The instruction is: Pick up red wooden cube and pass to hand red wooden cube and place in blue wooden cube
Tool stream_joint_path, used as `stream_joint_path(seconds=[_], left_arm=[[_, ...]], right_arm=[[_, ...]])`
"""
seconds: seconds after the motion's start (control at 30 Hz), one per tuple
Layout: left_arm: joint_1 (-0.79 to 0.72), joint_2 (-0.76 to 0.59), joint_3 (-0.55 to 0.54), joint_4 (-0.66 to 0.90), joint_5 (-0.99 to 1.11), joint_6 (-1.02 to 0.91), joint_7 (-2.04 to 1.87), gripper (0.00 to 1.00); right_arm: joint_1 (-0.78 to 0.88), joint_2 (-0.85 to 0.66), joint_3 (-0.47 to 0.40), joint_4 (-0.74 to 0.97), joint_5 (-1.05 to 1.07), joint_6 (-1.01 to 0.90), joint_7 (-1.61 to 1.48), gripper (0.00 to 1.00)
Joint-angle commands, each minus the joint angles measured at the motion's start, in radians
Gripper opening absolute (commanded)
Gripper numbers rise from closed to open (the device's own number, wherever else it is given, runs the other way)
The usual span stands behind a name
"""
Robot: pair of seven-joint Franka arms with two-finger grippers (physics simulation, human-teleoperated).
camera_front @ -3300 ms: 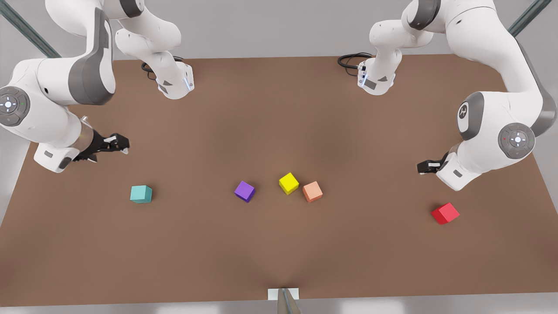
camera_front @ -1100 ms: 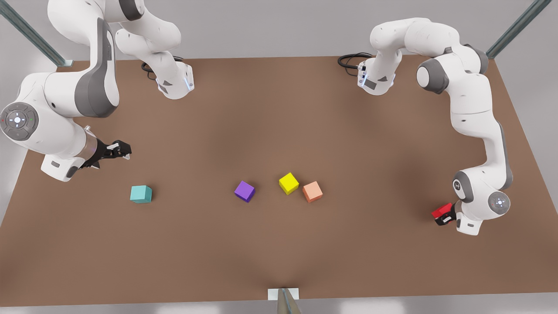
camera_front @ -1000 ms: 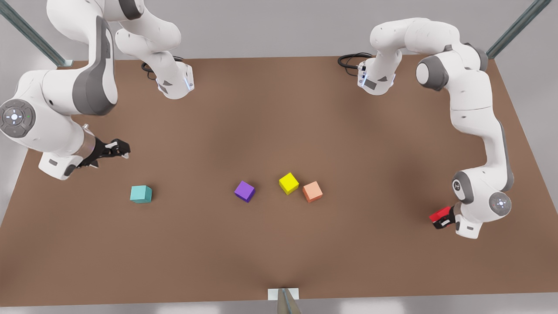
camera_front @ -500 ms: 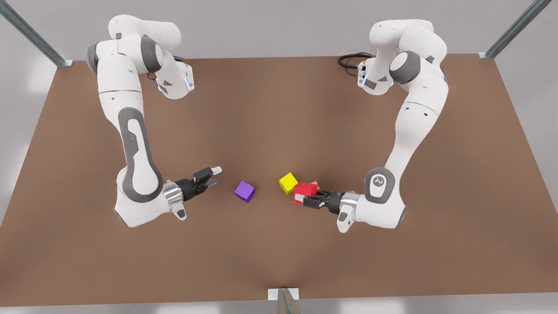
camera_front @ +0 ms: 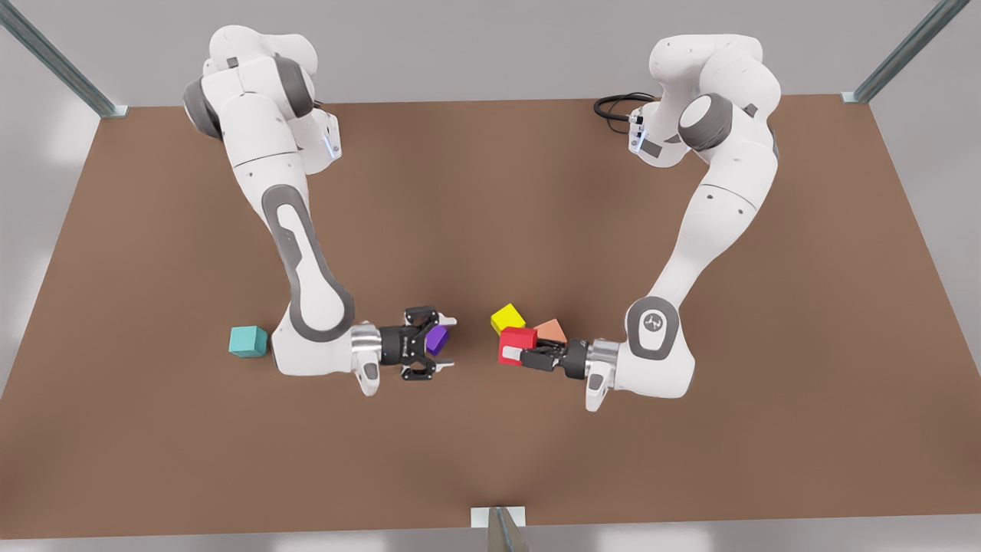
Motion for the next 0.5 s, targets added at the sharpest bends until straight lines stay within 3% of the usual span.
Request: stream_joint_path(seconds=[0.0, 0.47], left_arm=[[0.000, -0.003, -0.001, 0.000, -0.030, 0.007, 0.176, 0.61], [-0.018, -0.003, -0.002, -0.001, -0.028, 0.028, 0.313, 0.61]], right_arm=[[0.004, -0.001, 0.011, -0.006, 0.090, 0.059, -0.748, 1.00], [0.062, 0.035, 0.013, 0.023, 0.235, 0.110, -0.771, 1.00]])
